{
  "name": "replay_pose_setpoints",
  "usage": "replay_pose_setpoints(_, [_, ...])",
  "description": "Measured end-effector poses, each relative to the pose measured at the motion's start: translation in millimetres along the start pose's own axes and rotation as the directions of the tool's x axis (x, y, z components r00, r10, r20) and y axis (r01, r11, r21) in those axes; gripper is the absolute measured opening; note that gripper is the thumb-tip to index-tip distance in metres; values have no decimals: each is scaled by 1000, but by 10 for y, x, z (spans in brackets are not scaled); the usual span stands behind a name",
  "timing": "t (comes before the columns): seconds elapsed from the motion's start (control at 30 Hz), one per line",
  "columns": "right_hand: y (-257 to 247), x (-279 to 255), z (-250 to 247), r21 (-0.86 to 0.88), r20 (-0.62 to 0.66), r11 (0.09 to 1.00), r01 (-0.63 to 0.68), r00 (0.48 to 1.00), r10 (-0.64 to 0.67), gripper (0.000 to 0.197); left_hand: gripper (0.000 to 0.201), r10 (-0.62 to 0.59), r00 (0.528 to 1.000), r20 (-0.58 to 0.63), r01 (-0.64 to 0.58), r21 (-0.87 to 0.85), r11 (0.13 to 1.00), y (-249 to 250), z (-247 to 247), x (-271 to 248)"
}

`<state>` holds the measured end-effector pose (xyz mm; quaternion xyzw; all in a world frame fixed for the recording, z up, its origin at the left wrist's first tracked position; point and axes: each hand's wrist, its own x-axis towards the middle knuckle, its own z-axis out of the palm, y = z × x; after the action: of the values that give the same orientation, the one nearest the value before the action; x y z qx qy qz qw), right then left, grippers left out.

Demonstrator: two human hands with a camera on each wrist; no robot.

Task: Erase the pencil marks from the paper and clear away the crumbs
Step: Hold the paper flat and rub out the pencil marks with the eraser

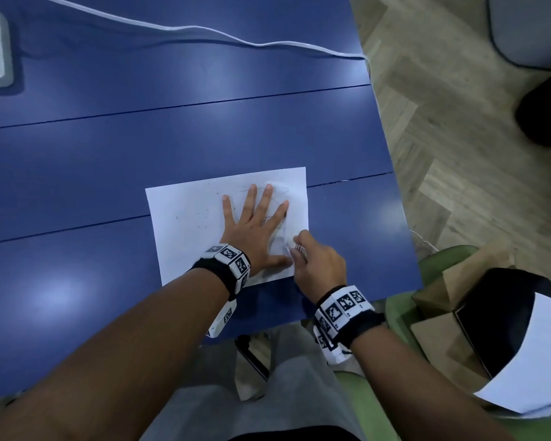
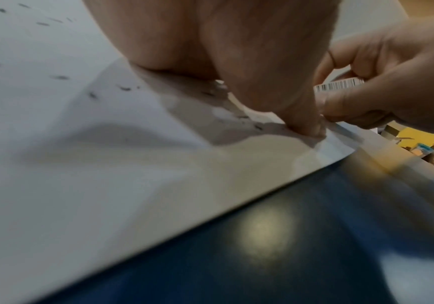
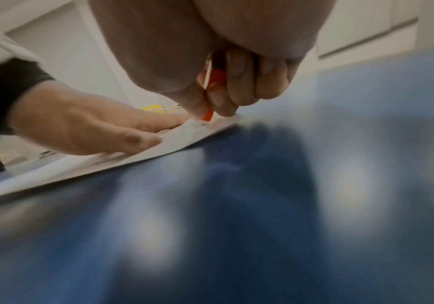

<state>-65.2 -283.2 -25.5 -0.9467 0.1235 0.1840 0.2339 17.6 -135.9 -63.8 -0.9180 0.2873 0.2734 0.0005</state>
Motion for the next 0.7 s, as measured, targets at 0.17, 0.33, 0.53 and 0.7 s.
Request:
replay_pose_setpoints(0.17, [244, 175, -222, 23, -158, 995, -96, 983, 98, 16, 119, 2, 1000, 11, -2, 2, 1000, -6, -26, -13])
replay_pose_setpoints(0.33, [139, 74, -181, 9, -82, 1000, 1, 997, -1, 17, 115, -1, 1000, 25, 2, -18, 1000, 35, -71, 2])
replay_pose_setpoints(0.53, [176, 90, -93, 10, -82, 999, -37, 996, 38, 17, 94, 16, 1000, -10, -16, 20, 1000, 69, -25, -69])
replay_pose_setpoints(0.7, [162, 89, -66, 15, -90, 998, -61, 994, 62, 17, 90, 155, 988, -18, -152, 106, 983, 111, 1, -62])
